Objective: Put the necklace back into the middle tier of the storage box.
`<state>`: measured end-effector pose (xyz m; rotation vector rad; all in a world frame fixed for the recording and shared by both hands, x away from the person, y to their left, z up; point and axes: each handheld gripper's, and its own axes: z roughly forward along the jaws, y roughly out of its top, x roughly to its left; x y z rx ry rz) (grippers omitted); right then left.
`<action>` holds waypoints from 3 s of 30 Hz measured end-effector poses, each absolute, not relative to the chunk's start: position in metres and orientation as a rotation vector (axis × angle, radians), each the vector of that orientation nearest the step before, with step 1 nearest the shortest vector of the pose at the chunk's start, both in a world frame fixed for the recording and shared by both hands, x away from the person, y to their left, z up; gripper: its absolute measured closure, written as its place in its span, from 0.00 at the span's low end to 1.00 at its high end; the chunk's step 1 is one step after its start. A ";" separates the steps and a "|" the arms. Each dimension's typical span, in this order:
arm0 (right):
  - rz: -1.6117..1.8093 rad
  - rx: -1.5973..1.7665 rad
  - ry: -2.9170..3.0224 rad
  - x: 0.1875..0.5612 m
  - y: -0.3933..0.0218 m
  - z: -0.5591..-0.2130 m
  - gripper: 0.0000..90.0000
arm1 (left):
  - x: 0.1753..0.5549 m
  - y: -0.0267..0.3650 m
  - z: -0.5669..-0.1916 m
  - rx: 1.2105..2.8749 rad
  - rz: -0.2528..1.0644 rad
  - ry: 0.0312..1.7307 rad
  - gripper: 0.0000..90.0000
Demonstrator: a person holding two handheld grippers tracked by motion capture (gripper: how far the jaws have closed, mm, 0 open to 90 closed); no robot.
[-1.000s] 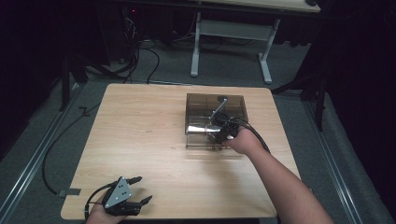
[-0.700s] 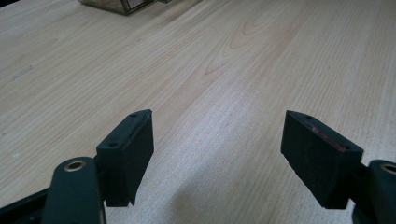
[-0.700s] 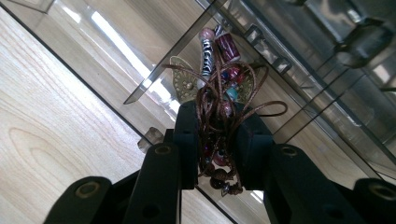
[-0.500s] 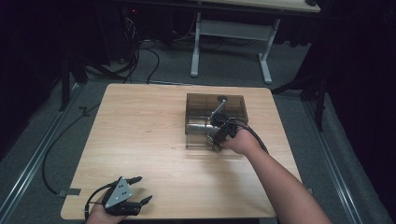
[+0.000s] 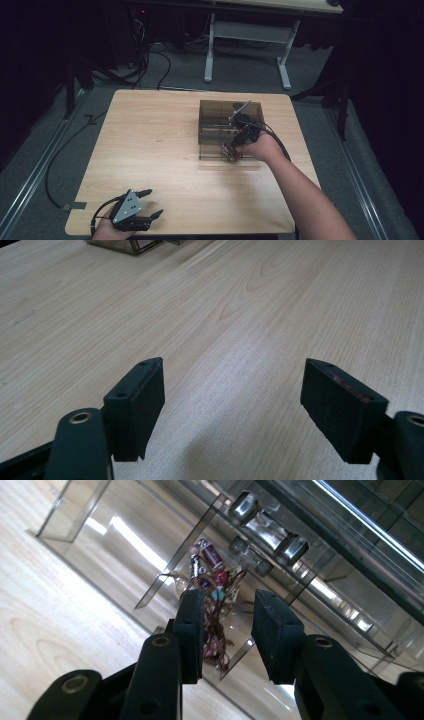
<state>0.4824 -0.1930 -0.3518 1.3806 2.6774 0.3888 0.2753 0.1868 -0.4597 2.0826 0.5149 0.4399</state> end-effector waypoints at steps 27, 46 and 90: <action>0.371 1.317 2.726 0.475 -0.174 -0.363 0.88 | 0.275 0.187 -0.460 2.085 0.443 0.512 0.29; 0.444 1.363 2.706 0.423 -0.218 -0.358 0.92 | 0.275 0.187 -0.460 2.081 0.438 0.517 0.29; 1.233 1.266 2.065 0.294 -0.288 -0.451 0.55 | 0.276 0.189 -0.459 2.037 0.445 0.556 0.29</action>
